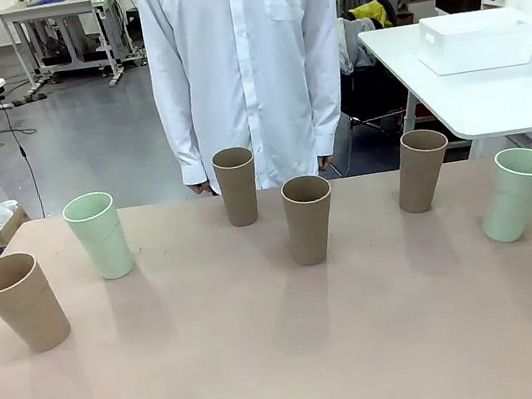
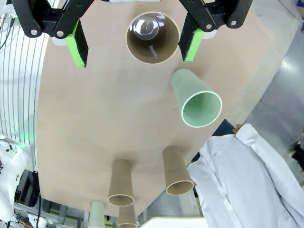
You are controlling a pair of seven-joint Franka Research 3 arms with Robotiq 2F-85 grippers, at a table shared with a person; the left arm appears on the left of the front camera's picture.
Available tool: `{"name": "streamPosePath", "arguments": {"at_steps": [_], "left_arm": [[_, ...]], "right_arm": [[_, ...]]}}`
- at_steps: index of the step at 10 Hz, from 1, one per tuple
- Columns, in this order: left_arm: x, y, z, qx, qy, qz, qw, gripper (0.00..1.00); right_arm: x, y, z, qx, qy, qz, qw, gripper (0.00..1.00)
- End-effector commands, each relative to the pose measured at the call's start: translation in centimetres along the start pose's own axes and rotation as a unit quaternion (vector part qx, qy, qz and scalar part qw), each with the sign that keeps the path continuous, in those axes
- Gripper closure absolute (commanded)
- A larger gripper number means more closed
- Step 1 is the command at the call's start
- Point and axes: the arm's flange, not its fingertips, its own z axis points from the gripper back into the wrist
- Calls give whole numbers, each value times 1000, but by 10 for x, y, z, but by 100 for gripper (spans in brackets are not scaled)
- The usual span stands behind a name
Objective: Stack the cups and store them in the basket.
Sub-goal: Pick up two Reusable plastic cups , one in each hand.
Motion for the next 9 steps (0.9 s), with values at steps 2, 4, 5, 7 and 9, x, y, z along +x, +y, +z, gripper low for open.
{"name": "streamPosePath", "arguments": {"at_steps": [2, 4, 5, 7, 9], "left_arm": [[1, 1, 2, -4, -4, -6, 1000, 0], [1, 1, 2, -4, -4, -6, 1000, 0], [1, 1, 2, -4, -4, -6, 1000, 0], [1, 1, 2, -4, -4, -6, 1000, 0], [1, 1, 2, -4, -4, -6, 1000, 0]], "right_arm": [[0, -3, 1, 1, -15, 10, 1000, 0], [0, -3, 1, 1, -15, 10, 1000, 0], [0, -3, 1, 1, -15, 10, 1000, 0], [0, -3, 1, 1, -15, 10, 1000, 0], [0, -3, 1, 1, -15, 10, 1000, 0]]}}
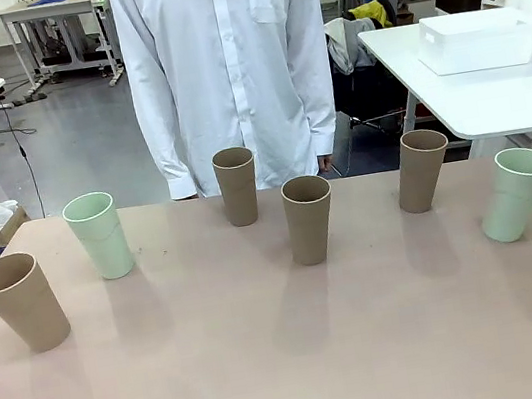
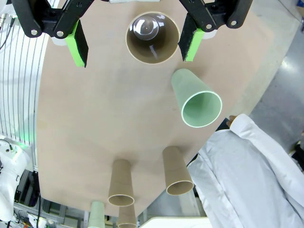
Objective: Stack the cups and store them in the basket.
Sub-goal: Pick up two Reusable plastic cups , one in each hand.
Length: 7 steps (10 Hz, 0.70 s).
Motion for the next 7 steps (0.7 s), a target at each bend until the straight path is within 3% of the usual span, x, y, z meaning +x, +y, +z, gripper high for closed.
{"name": "streamPosePath", "arguments": {"at_steps": [1, 7], "left_arm": [[1, 1, 2, -4, -4, -6, 1000, 0], [1, 1, 2, -4, -4, -6, 1000, 0]], "right_arm": [[0, -3, 1, 1, -9, 12, 1000, 0], [0, -3, 1, 1, -9, 12, 1000, 0]]}}
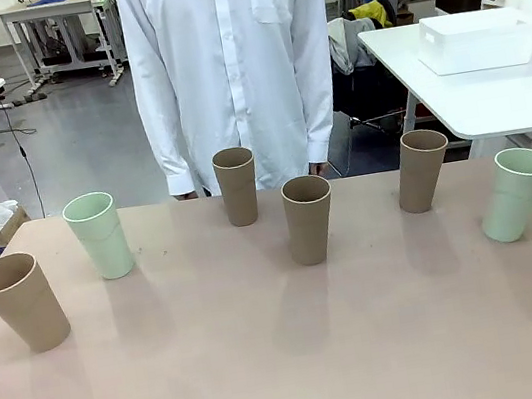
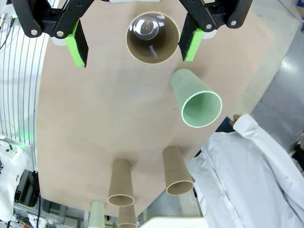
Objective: Stack the cups and store them in the basket.
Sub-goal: Pick up two Reusable plastic cups , one in each hand.
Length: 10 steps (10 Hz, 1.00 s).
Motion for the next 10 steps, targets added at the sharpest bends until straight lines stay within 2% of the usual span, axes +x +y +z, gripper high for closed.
{"name": "streamPosePath", "arguments": {"at_steps": [1, 2, 5, 8, 10], "left_arm": [[1, 1, 2, -4, -4, -6, 1000, 0], [0, 0, 0, 0, 0, 0, 1000, 0], [-8, 54, 2, -26, -26, 4, 999, 0], [-35, 90, 7, -72, -73, -5, 995, 0], [-73, 108, 7, -52, -89, -8, 995, 0]], "right_arm": [[0, -3, 2, 1, -10, 12, 1000, 0], [0, 0, 0, 0, 0, 0, 1000, 0], [6, -82, -16, 23, -32, 3, 999, 0], [-36, -153, -13, 57, -54, -20, 997, 0], [-68, -180, -3, 110, -92, -19, 989, 0]]}}
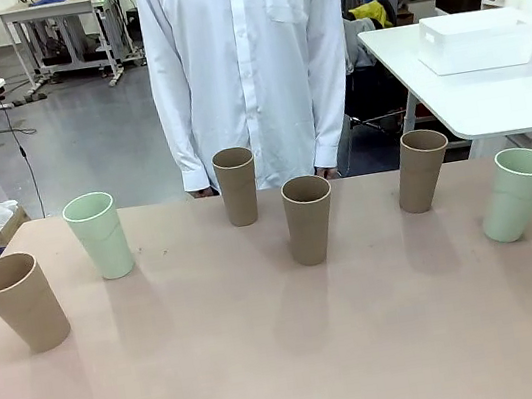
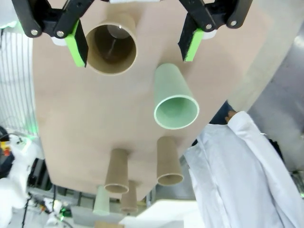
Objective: Stack the cups and store them in the basket.
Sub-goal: Pick up two Reusable plastic cups , one in each hand.
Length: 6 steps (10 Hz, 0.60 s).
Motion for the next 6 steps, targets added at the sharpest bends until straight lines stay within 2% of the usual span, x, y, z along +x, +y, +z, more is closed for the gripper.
{"name": "streamPosePath", "arguments": {"at_steps": [1, 4, 6], "left_arm": [[-32, 18, 9, -8, -42, -13, 999, 0], [-93, 24, 7, -12, -105, -46, 993, 0], [-126, 24, 1, -14, -98, -31, 995, 0]], "right_arm": [[-24, -33, 21, 58, -34, 15, 998, 0], [-82, -42, 10, 77, -49, 18, 996, 0], [-115, -36, -11, 76, -66, 4, 995, 0]]}}
